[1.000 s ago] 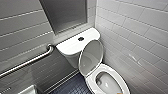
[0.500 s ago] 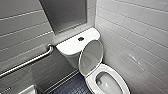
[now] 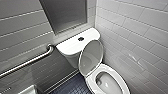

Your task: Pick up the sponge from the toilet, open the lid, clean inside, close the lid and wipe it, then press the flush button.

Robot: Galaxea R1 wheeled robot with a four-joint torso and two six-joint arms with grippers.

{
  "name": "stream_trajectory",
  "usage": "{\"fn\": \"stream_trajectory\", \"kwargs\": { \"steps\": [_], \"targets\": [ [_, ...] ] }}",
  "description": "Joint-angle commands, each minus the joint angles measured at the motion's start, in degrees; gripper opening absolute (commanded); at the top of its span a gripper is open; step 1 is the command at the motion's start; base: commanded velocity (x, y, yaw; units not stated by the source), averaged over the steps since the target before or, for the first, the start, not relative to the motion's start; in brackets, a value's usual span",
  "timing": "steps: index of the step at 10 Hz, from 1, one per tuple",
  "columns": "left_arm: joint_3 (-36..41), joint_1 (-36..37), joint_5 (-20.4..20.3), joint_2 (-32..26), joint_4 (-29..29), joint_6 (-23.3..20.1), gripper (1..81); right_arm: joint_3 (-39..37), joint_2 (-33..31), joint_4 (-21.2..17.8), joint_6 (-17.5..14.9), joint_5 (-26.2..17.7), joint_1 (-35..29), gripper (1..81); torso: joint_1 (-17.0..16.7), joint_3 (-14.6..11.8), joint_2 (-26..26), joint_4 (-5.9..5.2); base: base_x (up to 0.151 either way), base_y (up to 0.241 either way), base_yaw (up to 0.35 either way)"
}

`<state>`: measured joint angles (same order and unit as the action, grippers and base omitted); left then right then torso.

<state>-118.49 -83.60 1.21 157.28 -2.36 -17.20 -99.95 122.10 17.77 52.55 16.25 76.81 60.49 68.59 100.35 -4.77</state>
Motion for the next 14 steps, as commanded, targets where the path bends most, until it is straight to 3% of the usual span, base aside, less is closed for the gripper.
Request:
{"fn": "stream_trajectory", "kwargs": {
  "steps": [1, 3, 4, 8, 14],
  "targets": [
    [1.68, -0.82, 4.95, -0.65, 0.08, 0.06, 81.1, -7.96, 6.33, 9.2, -0.7, 0.44, 6.2, 1.0, -3.65, 0.0, -5.67, 0.0, 0.0, 0.0, 0.0],
    [1.6, -0.91, 5.03, -0.82, 0.17, 0.06, 81.1, -14.29, 11.26, 11.23, -0.61, 3.09, 8.31, 1.0, -5.66, 0.0, -8.81, 0.0, 0.0, 0.0, 0.0],
    [1.68, -0.82, 4.95, -1.09, 0.26, 0.15, 81.1, -16.57, 12.58, 11.41, -0.69, 3.35, 9.46, 1.0, -6.97, -4.08, -10.91, 0.0, 0.0, 0.0, 0.0],
    [0.45, 1.2, 5.03, -0.74, 3.6, 0.33, 81.1, -27.39, 20.49, 13.69, -0.7, 3.26, 12.27, 1.0, -11.36, -10.5, -17.9, 0.0, 0.0, 0.0, 0.0],
    [-10.97, 1.47, 5.47, 5.15, 6.94, 0.33, 81.1, -39.43, 30.85, 17.56, -0.61, 2.29, 13.59, 1.0, -19.41, -22.43, -30.06, 0.0, 0.0, 0.0, 0.0]
  ]
}}
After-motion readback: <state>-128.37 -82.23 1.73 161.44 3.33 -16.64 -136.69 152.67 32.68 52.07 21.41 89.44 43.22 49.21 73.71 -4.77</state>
